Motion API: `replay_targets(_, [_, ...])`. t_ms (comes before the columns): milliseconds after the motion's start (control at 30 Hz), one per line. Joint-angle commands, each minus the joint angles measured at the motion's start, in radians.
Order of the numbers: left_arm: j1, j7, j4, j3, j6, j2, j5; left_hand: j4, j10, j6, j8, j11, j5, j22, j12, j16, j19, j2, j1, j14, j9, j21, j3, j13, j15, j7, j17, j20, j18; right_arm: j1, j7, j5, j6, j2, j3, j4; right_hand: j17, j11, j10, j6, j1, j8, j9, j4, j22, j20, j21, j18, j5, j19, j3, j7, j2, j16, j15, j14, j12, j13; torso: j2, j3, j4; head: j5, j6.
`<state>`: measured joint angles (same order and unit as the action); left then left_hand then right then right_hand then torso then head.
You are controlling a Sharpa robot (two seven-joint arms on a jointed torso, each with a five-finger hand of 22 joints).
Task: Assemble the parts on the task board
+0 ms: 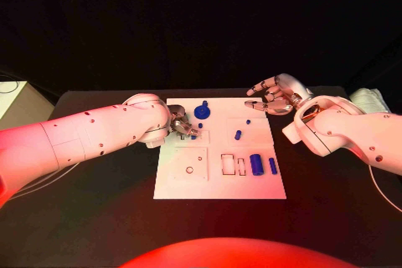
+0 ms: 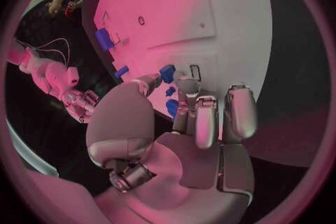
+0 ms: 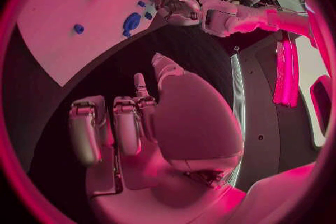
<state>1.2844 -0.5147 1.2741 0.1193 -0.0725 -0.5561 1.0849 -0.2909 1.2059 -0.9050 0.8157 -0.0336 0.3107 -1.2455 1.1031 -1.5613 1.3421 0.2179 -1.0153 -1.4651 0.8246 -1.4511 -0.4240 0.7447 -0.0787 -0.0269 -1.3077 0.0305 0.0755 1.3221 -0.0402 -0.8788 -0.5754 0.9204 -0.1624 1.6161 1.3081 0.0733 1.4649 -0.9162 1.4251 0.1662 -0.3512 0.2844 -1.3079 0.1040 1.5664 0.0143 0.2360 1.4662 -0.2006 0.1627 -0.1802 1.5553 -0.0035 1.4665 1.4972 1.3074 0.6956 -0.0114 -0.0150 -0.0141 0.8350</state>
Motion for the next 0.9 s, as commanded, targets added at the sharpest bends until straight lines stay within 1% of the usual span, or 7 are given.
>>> replay_targets(33, [-0.005, -0.003, 0.010, -0.001, -0.004, -0.004, 0.002, -0.002, -0.006, -0.004, -0.007, 0.001, -0.023, -0.001, 0.004, 0.000, 0.004, -0.007, 0.009, -0.097, 0.001, 0.004, 0.018, 0.001, -0.004, -0.004, -0.240, 0.002, -0.005, -0.001, 0.007, -0.001, 0.011, 0.000, 0.000, 0.000, 0.218, 0.004, 0.034, -0.002, -0.013, 0.003, 0.001, 0.005, -0.256, 0.001, -0.006, -0.012, -0.001, 0.100, -0.002, -0.001, 0.001, -0.005, 0.006, 0.093, -0.007, 0.196, 0.000, 0.0001, 0.0000, 0.000, -0.002])
replay_targets(167, [-0.006, 0.001, 0.025, -0.013, 0.033, -0.012, -0.017, -0.003, -0.009, -0.004, -0.012, 0.002, -0.076, 0.002, 0.002, 0.002, 0.002, -0.021, 0.037, -0.096, 0.003, 0.006, 0.052, -0.003, -0.003, -0.004, -0.236, 0.004, -0.004, -0.002, 0.007, 0.000, 0.011, 0.000, 0.000, -0.002, 0.216, 0.004, 0.035, -0.002, -0.015, 0.003, 0.001, 0.005, -0.255, 0.001, -0.006, -0.011, -0.002, 0.099, -0.002, -0.001, 0.001, -0.006, 0.006, 0.092, -0.006, 0.197, 0.000, 0.0005, 0.0000, 0.004, -0.005])
replay_targets(300, [-0.006, 0.004, 0.040, -0.029, 0.073, -0.021, -0.033, -0.003, -0.031, 0.010, -0.019, 0.007, -0.093, 0.023, -0.015, 0.012, -0.014, -0.024, 0.048, -0.087, 0.003, 0.015, 0.070, -0.030, 0.000, -0.010, -0.214, 0.006, 0.000, -0.003, 0.007, 0.001, 0.011, -0.001, 0.000, -0.005, 0.216, 0.004, 0.034, -0.002, -0.018, 0.003, 0.002, 0.005, -0.255, 0.001, -0.006, -0.011, -0.002, 0.099, -0.002, -0.001, 0.001, -0.006, 0.006, 0.092, -0.007, 0.196, -0.001, -0.0006, -0.0005, 0.005, -0.006])
replay_targets(400, [-0.006, 0.005, 0.049, -0.040, 0.089, -0.028, -0.043, -0.003, -0.038, 0.015, -0.020, 0.009, -0.095, 0.033, -0.020, 0.015, -0.021, -0.025, 0.051, -0.084, 0.004, 0.020, 0.076, -0.037, 0.002, -0.012, -0.208, 0.007, 0.002, -0.003, 0.007, 0.001, 0.011, -0.002, 0.000, -0.006, 0.216, 0.004, 0.034, -0.002, -0.020, 0.003, 0.002, 0.005, -0.255, 0.001, -0.007, -0.011, -0.002, 0.099, -0.002, -0.001, 0.002, -0.006, 0.006, 0.092, -0.007, 0.196, 0.000, -0.0010, -0.0005, 0.006, -0.009])
replay_targets(667, [-0.004, 0.011, 0.071, -0.084, 0.088, -0.054, -0.081, -0.001, -0.065, 0.033, -0.027, 0.015, -0.088, 0.058, -0.035, 0.023, -0.042, -0.032, 0.033, -0.077, 0.005, 0.033, 0.085, -0.061, 0.008, -0.019, -0.192, 0.012, 0.008, -0.003, 0.007, 0.002, 0.011, -0.003, 0.000, -0.010, 0.216, 0.004, 0.034, -0.001, -0.023, 0.002, 0.002, 0.005, -0.255, 0.001, -0.007, -0.011, -0.002, 0.099, -0.002, -0.001, 0.002, -0.006, 0.006, 0.092, -0.007, 0.196, 0.000, -0.0012, -0.0005, 0.004, -0.014])
replay_targets(767, [0.002, 0.013, 0.066, -0.099, 0.056, -0.063, -0.094, -0.001, -0.083, 0.050, -0.038, 0.022, -0.082, 0.073, -0.043, 0.028, -0.054, -0.033, 0.011, -0.072, 0.002, 0.040, 0.089, -0.075, 0.013, -0.026, -0.181, 0.016, 0.011, -0.003, 0.006, 0.002, 0.012, -0.003, 0.000, -0.011, 0.217, 0.004, 0.034, -0.001, -0.024, 0.002, 0.002, 0.005, -0.255, 0.001, -0.007, -0.011, -0.002, 0.099, -0.002, -0.001, 0.003, -0.006, 0.006, 0.092, -0.007, 0.196, 0.001, -0.0019, -0.0008, 0.002, -0.018])
replay_targets(900, [0.017, 0.015, 0.029, -0.109, 0.019, -0.064, -0.106, 0.000, -0.151, 0.092, -0.080, 0.044, -0.074, 0.133, -0.078, 0.054, -0.103, -0.038, -0.061, -0.044, -0.022, 0.072, 0.085, -0.136, 0.034, -0.052, -0.128, 0.032, 0.023, -0.003, 0.006, 0.003, 0.013, -0.004, 0.000, -0.013, 0.217, 0.004, 0.034, -0.001, -0.024, 0.002, 0.002, 0.005, -0.255, 0.001, -0.007, -0.011, -0.002, 0.099, -0.002, -0.001, 0.003, -0.006, 0.006, 0.092, -0.007, 0.196, 0.001, -0.0030, -0.0004, -0.002, -0.022])
